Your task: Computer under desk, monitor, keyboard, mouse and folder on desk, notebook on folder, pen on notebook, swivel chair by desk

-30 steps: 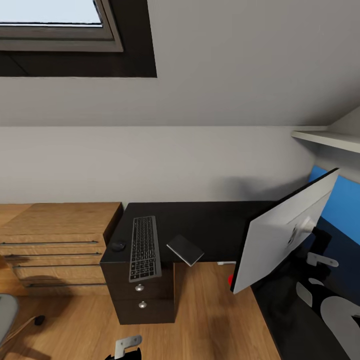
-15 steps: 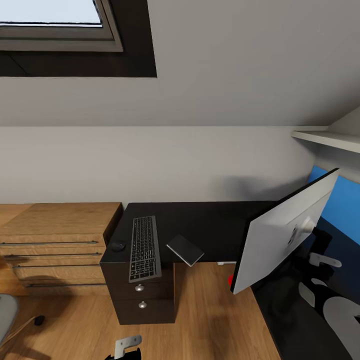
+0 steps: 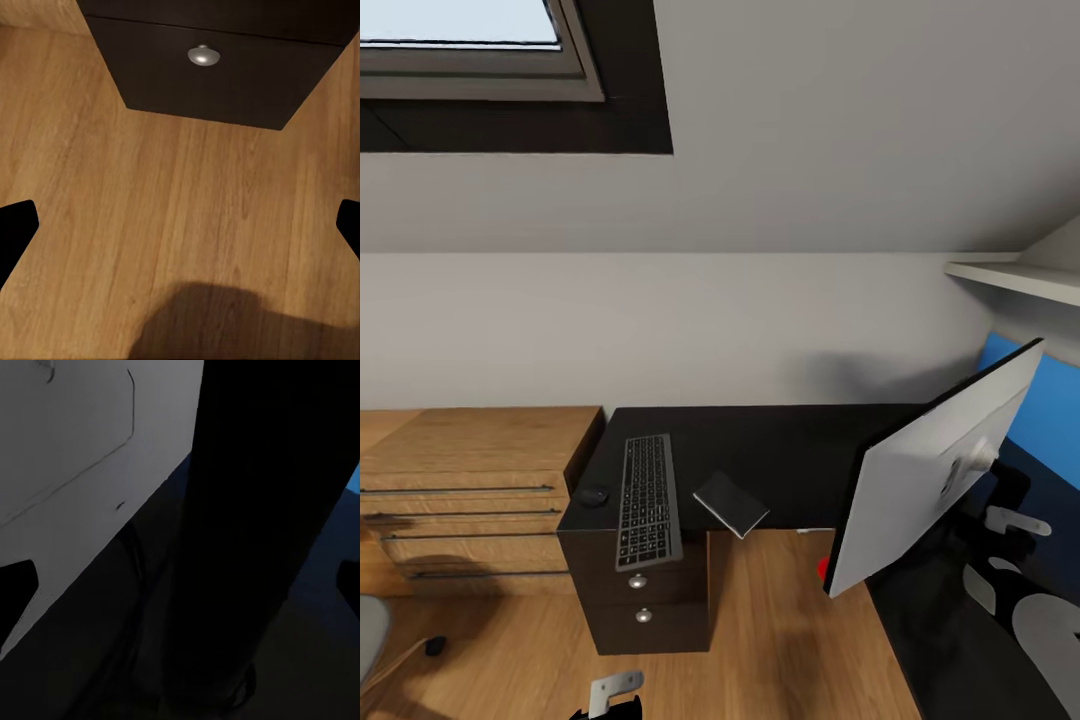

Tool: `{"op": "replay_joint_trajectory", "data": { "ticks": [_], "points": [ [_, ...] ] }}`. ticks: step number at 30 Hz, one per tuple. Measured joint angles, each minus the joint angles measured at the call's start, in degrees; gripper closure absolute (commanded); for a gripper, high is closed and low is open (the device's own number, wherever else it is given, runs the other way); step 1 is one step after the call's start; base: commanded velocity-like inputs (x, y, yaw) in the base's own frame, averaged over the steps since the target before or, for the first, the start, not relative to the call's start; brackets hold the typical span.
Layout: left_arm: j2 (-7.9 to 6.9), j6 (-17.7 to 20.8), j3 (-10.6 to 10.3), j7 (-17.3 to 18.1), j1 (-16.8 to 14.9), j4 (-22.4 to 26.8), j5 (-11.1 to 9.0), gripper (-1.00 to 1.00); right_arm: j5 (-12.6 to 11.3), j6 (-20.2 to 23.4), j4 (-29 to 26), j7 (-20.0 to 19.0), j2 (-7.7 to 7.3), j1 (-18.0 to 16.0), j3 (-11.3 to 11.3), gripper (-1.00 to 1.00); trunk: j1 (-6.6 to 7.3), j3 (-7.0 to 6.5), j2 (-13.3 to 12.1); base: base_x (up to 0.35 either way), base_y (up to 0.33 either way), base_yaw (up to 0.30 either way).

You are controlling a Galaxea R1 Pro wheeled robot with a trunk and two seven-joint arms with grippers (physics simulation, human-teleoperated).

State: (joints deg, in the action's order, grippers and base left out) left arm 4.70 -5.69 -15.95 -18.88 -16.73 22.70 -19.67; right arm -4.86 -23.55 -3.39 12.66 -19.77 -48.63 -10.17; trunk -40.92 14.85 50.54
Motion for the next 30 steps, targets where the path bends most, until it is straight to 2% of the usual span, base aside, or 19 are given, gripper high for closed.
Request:
{"op": "replay_joint_trajectory", "data": {
  "ticks": [8,17,30],
  "points": [
    [0.0,-0.01,0.0,0.08,0.0,0.0,0.03,-1.0,0.0,0.36,0.04,0.02,-0.69,0.0,-0.02,-1.0,-0.01,0.0,-0.01,0.023,-0.001,0.0],
    [-0.01,-0.02,0.0,0.02,0.0,-0.87,-0.01,-1.0,-0.14,3.13,-0.01,0.02,-1.82,0.0,-0.09,-1.0,-0.01,0.0,0.0,0.062,-0.068,0.0],
    [-0.01,0.05,0.02,-0.03,0.0,-1.14,-0.09,-1.0,-0.25,3.96,-0.02,0.01,-2.02,0.0,-0.1,-1.0,-0.01,0.0,-0.01,0.008,-0.009,0.0]
  ]
}}
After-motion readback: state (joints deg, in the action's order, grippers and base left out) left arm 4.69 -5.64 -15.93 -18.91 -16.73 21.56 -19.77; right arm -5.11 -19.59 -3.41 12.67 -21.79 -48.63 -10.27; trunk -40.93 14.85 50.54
